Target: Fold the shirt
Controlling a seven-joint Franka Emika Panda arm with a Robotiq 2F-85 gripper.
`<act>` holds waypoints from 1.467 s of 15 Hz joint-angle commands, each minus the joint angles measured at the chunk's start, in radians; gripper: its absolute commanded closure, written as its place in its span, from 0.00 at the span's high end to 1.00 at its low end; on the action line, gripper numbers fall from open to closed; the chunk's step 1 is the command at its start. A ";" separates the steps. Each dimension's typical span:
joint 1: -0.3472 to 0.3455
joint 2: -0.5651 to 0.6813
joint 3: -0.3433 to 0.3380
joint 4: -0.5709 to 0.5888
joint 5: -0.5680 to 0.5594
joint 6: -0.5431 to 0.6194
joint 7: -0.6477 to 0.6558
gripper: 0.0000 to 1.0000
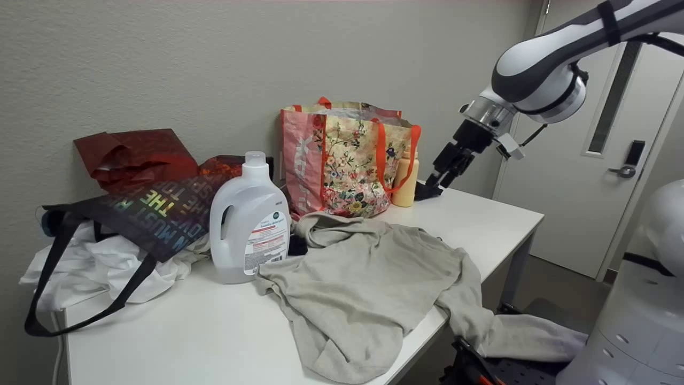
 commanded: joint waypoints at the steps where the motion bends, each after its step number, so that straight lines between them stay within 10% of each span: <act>1: 0.093 0.185 0.029 0.041 0.121 0.206 0.043 1.00; 11: 0.407 0.670 0.006 0.282 0.410 0.652 -0.046 1.00; 18: 0.327 0.945 0.138 0.477 0.419 0.841 -0.070 1.00; 19: 0.254 0.975 0.183 0.477 0.205 0.878 0.109 1.00; 22: 0.200 1.099 0.215 0.540 0.123 0.960 0.127 1.00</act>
